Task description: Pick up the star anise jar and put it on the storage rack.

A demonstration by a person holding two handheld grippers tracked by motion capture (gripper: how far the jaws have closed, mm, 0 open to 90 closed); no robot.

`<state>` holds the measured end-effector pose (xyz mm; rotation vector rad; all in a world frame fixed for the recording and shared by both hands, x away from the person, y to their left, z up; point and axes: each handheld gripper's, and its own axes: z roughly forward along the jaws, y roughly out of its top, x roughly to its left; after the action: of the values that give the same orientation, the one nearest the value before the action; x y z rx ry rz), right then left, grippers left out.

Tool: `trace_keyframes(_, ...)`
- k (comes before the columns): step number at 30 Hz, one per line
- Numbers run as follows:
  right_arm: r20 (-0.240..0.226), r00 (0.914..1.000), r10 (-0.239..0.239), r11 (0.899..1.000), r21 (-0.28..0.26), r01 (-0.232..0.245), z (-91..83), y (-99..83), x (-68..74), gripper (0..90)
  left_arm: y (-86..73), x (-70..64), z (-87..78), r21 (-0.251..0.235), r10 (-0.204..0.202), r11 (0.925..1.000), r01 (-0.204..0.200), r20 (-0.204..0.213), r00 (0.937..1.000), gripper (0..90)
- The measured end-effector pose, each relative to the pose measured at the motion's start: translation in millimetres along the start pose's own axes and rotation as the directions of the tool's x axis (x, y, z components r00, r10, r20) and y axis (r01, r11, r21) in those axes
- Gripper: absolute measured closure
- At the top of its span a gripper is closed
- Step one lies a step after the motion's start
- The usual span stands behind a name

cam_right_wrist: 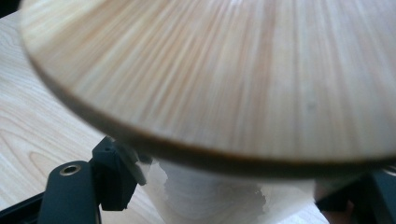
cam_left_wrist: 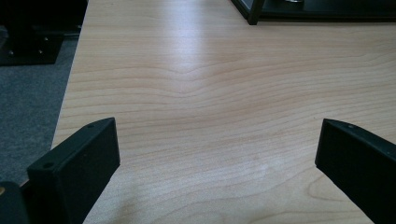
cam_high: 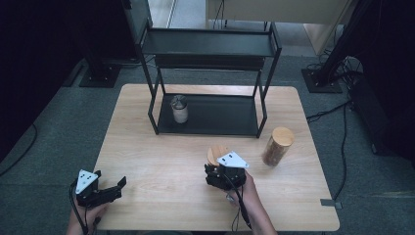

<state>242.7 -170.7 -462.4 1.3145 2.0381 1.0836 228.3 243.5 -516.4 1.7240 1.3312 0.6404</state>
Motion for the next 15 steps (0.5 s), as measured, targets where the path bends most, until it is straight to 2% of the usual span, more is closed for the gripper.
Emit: trace_keyframes(15,0.008,0.9999,-0.012,1.0,0.011,0.012,25.5,24.4,3.8,25.0,-0.1,-0.1,-0.4,-0.002,0.0,1.0,0.0,-0.003,1.0,0.0)
